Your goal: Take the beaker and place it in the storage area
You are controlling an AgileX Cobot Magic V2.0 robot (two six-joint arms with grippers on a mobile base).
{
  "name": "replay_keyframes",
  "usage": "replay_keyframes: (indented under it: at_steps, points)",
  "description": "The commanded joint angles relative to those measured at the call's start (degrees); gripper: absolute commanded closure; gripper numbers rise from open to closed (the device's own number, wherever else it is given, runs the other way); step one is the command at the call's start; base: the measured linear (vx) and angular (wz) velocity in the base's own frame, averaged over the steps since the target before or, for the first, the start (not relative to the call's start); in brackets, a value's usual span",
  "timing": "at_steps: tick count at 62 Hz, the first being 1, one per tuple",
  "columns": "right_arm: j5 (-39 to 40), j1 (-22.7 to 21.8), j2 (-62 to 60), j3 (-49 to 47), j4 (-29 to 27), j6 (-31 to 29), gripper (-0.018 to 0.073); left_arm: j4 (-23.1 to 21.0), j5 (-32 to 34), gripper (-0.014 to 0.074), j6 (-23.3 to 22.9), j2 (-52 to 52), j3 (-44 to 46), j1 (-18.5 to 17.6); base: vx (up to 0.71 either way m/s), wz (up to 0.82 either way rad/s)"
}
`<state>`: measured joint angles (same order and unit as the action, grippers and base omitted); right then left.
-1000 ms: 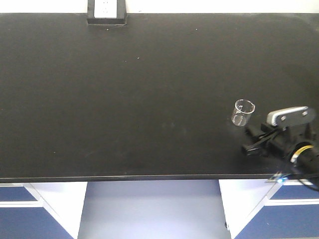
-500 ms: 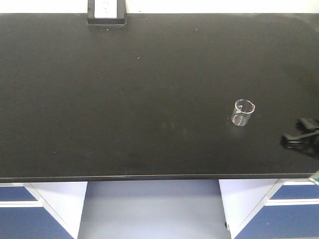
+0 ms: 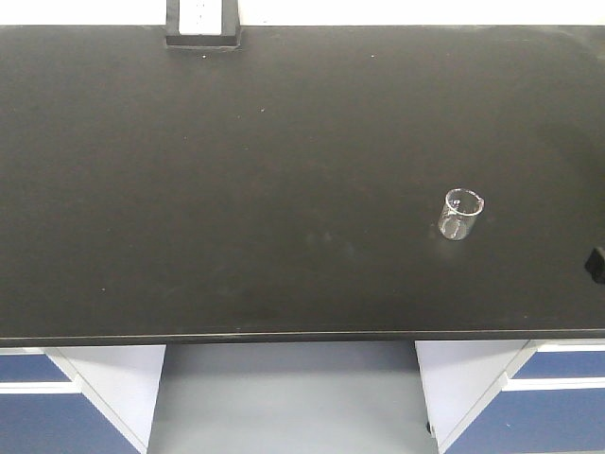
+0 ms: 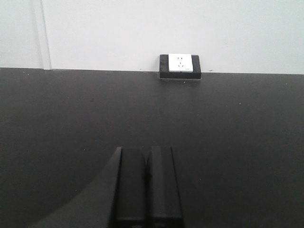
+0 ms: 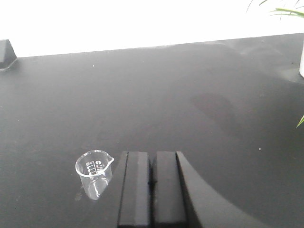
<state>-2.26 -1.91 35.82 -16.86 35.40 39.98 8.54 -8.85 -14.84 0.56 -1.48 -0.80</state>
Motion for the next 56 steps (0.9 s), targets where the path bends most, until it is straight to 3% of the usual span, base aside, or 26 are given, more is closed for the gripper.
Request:
replay_keyframes:
  at_steps: [1,30,42,49,56]
  points:
    - [3.3,-0.1,-0.1,-1.5,0.6,0.0,0.0567,-0.3,5.0,0.0605,-0.3,1.0,-1.3,-0.4,0.00,0.00]
    - [3.3,-0.1,-0.1,-1.5,0.6,0.0,0.0567,-0.3,5.0,0.0605,-0.3,1.0,-1.3,-0.4,0.00,0.00]
    - [1.4,-0.1,-4.4,-0.5,1.3,-4.9,0.0567,-0.3,5.0,0.0605,-0.3,1.0,-1.3,-0.4,0.00,0.00]
    - [1.8,-0.1,-10.0,3.8,-3.8,-10.9,0.0567,-0.3,5.0,0.0605,-0.3,1.0,-1.3,-0.4,0.00,0.00]
    - [1.9,-0.1,-17.8,9.9,-14.1,-20.1,0.0567,-0.3,5.0,0.0605,-0.3,1.0,-1.3,-0.4,0.00,0.00]
